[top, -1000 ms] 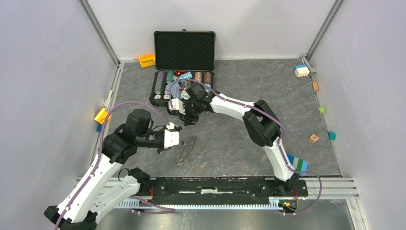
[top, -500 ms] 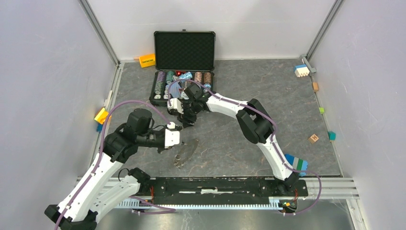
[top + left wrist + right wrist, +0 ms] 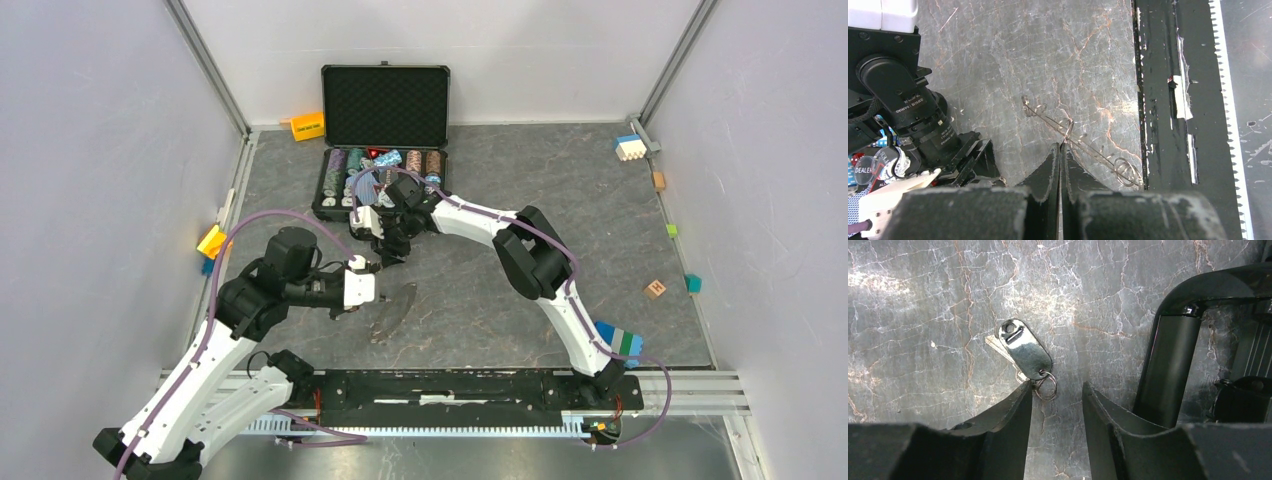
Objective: Put the keys on the keyring
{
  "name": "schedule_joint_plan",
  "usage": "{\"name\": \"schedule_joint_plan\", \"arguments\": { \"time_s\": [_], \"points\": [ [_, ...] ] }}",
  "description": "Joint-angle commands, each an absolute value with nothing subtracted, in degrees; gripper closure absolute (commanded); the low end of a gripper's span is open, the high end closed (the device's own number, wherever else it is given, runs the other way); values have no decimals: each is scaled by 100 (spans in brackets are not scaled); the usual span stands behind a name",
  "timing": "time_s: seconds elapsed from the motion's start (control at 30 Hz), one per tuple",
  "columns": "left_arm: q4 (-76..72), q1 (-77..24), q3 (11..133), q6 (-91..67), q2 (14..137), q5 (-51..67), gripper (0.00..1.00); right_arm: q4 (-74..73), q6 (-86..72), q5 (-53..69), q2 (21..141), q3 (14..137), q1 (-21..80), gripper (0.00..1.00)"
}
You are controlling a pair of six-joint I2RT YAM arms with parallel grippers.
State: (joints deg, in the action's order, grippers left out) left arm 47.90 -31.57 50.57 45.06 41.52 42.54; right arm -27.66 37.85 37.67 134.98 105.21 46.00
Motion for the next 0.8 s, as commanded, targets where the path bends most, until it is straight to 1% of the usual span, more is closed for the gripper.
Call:
{"name": "schedule_joint_plan", "arguments": {
  "time_s": [0.0,0.13,0.23,0.53,0.77],
  "points": [
    [4535,-3131,5064,4531,4097,4412,98,-2786,3814,4008,13445,10379,4622,54],
    [4535,-3129,5067,4534,4099,4403,98,-2736,3841,3999,13373,10226,4649,57],
    [4535,-3132,5062,4530,4101,4403,98,-2716,3842,3968,13364,10195,4657,61],
    [4535,-3133,5036,4531,4073,4352,98,-2694,3803,3888,13299,10244,4649,77],
    [4535,-3133,5020,4572,4099,4298,98,-2647,3693,3916,13116,10231,4649,91]
  ]
}}
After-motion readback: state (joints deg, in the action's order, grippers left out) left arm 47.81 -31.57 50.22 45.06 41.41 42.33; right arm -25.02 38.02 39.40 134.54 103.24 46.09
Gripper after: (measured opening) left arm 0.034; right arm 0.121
